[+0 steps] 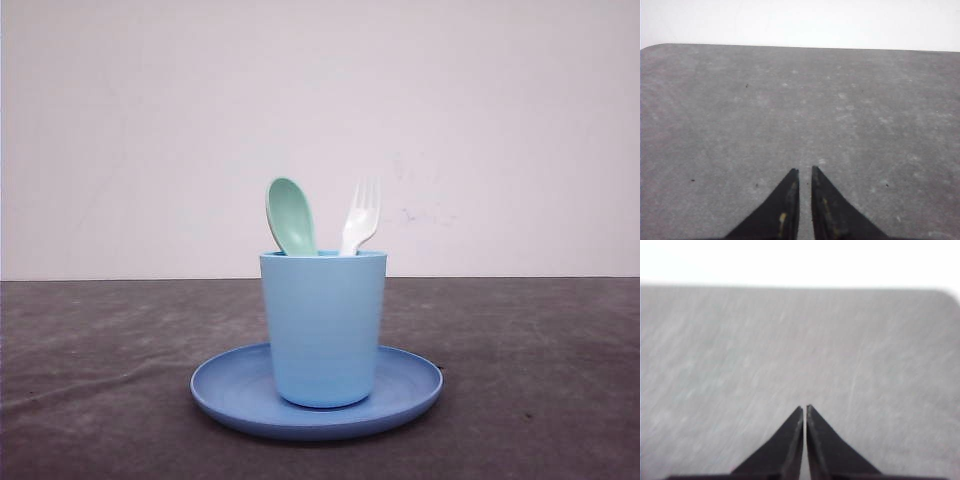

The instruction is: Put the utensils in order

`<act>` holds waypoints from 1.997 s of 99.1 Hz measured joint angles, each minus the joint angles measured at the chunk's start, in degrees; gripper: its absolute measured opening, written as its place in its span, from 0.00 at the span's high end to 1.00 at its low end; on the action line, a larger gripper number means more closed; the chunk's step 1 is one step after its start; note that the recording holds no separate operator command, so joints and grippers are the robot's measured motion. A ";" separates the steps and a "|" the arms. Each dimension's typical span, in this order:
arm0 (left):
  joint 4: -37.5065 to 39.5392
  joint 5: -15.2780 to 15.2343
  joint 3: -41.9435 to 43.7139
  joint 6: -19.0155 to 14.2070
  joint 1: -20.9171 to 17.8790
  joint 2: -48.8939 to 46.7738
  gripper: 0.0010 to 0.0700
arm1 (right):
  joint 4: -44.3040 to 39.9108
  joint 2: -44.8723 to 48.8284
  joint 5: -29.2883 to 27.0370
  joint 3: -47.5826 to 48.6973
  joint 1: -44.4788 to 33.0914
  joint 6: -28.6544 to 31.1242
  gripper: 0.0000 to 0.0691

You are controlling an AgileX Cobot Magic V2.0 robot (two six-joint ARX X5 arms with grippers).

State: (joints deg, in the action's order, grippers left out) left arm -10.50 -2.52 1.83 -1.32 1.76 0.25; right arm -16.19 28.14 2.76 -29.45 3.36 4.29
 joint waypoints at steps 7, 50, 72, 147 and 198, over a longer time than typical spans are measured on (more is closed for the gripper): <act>0.00 0.00 0.00 -0.02 0.02 0.00 0.99 | 3.52 -5.53 -0.57 6.51 0.00 -0.02 0.99; 0.00 0.00 0.00 0.00 0.00 0.00 0.99 | 6.36 -25.86 -1.11 27.85 0.07 -0.02 0.99; 0.00 0.04 0.00 -0.02 0.02 0.00 0.99 | 6.10 -27.91 -1.29 28.44 0.07 -0.04 0.99; 0.00 0.04 0.00 -0.02 0.02 0.00 0.99 | 6.58 -27.91 -1.29 28.50 0.07 -0.04 0.99; 0.00 0.07 0.00 -0.02 0.00 0.00 0.99 | 6.56 -27.91 -1.29 28.50 0.07 -0.04 0.99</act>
State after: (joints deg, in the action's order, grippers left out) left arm -10.50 -2.46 1.83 -1.34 1.76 0.25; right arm -9.63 0.23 1.48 -0.95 3.42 4.25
